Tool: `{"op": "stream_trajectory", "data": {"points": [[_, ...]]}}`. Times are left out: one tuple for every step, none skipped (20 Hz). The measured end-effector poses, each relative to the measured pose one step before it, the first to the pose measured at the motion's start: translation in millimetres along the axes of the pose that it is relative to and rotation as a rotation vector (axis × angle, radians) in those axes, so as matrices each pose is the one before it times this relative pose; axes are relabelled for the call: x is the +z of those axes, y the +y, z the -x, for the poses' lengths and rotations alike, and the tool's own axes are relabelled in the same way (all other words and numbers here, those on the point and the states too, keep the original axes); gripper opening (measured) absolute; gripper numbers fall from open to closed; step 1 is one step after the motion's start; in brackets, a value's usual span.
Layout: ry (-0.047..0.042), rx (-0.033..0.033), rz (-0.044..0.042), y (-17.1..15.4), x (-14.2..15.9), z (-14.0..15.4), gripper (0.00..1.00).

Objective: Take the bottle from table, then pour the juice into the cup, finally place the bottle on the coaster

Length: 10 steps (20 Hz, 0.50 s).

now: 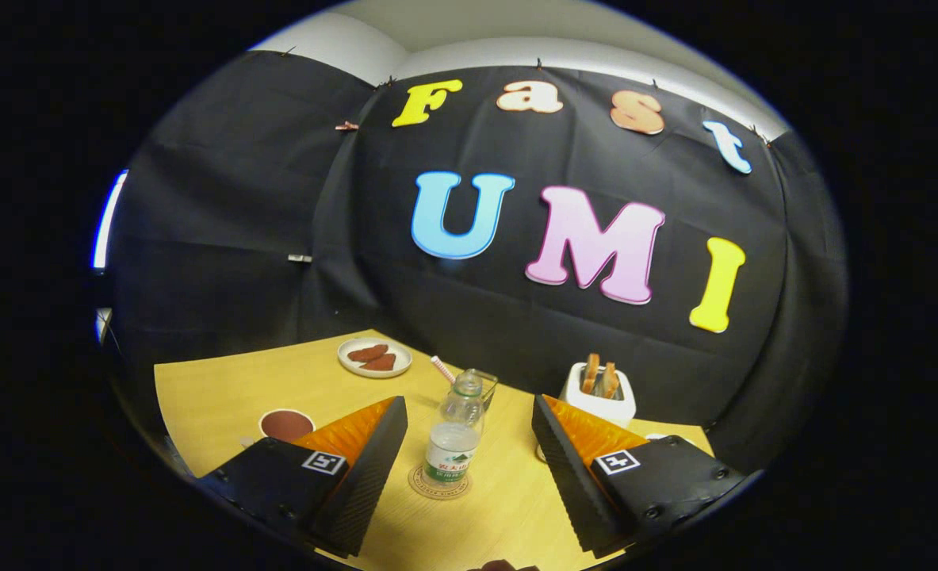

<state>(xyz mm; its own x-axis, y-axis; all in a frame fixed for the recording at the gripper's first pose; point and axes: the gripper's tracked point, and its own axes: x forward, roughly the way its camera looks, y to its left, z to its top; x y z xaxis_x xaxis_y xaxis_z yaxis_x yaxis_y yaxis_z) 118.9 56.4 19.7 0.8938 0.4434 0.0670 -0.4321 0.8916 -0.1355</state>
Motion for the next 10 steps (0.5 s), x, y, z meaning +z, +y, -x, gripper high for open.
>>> {"op": "stream_trajectory", "data": {"points": [[-0.00258, -0.01852, -0.01715, -0.16, 10.41, 10.07, 0.98], [-0.00252, -0.02536, -0.02041, -2.71, 9.21, 11.05, 0.98], [-0.00098, -0.02708, -0.02380, -3.84, 10.20, 11.78, 0.98], [-0.00718, -0.02499, -0.02553, -3.68, 10.59, 11.64, 0.98], [-0.00852, -0.02168, -0.02354, -2.54, 8.35, 13.01, 0.98], [-0.00978, -0.01896, -0.01926, -3.55, 6.10, 12.83, 0.98], [-0.01028, -0.01066, -0.01122, -2.10, 4.67, 12.93, 0.98], [-0.01061, -0.00562, -0.00062, -1.24, 2.49, 12.66, 0.98], [-0.00181, -0.00646, 0.01016, -2.60, -0.29, 12.39, 0.98], [0.00471, -0.00867, 0.01514, -4.64, -3.60, 11.72, 0.98]]}}
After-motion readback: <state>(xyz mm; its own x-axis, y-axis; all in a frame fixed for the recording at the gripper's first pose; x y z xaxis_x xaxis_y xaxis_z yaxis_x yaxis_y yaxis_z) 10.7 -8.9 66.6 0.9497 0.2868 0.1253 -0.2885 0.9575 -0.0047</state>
